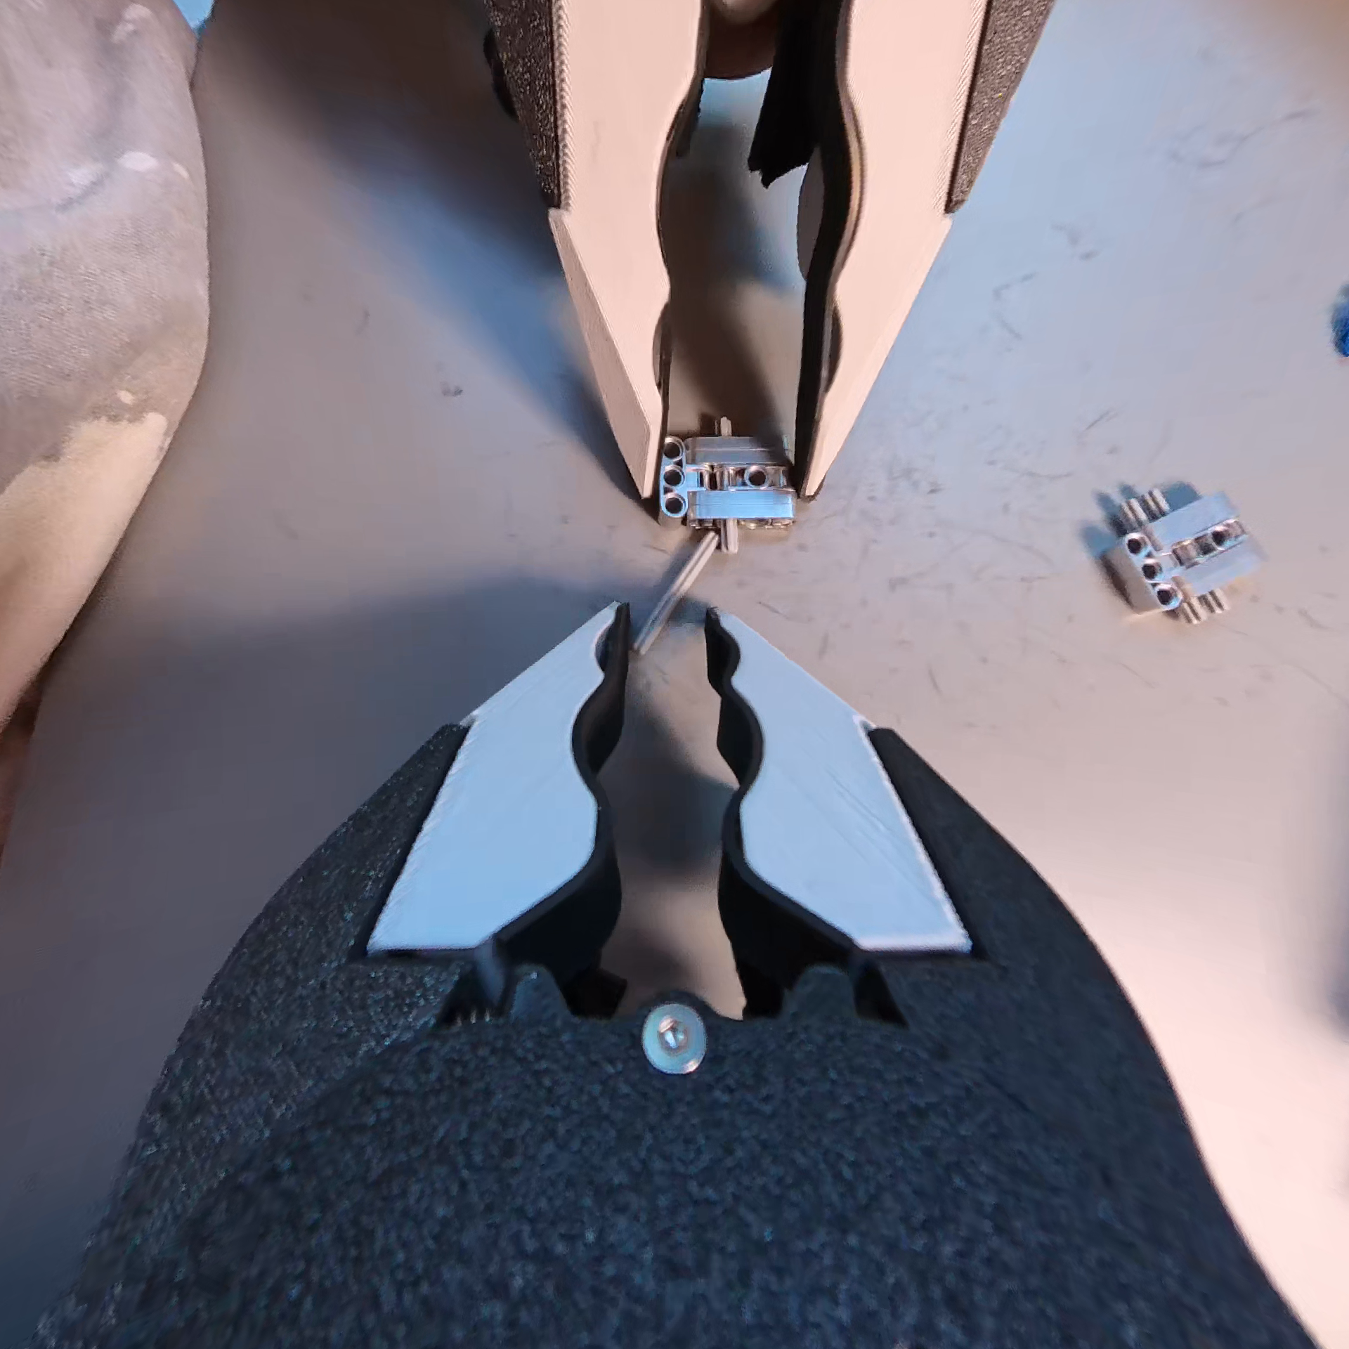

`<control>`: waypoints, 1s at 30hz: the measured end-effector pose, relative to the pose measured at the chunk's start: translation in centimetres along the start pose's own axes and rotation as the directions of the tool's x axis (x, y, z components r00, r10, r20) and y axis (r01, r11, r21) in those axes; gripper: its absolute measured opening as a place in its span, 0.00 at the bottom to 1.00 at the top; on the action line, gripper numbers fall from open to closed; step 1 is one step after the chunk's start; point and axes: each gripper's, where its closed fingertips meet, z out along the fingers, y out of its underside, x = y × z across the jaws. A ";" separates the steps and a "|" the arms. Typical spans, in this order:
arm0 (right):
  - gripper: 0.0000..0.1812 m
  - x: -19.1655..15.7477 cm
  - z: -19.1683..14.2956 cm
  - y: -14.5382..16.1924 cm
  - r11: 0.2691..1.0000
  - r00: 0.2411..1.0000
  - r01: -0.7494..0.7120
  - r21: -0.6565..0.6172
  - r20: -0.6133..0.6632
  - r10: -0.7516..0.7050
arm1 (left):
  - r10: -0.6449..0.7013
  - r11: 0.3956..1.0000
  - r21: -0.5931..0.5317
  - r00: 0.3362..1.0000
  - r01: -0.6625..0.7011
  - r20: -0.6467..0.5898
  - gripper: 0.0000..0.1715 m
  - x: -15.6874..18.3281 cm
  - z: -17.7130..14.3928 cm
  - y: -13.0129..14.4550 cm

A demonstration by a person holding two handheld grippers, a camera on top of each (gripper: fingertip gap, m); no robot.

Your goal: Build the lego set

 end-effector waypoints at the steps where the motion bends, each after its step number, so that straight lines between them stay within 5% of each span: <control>1: 0.09 0.0 0.1 0.0 1.000 1.000 -0.004 -0.006 -0.008 0.004 | 0.001 1.000 0.003 1.000 -0.001 -0.002 0.22 0.0 0.0 0.0; 5: 0.01 0.3 0.1 -0.1 1.000 0.999 0.013 -0.006 -0.031 -0.013 | 0.006 1.000 0.013 1.000 -0.006 -0.016 0.22 0.0 0.0 0.0; 30: 0.01 0.9 0.2 -0.3 0.997 0.993 0.080 0.013 -0.088 -0.078 | -0.005 0.999 0.036 0.999 0.007 -0.054 0.22 0.0 -0.1 0.0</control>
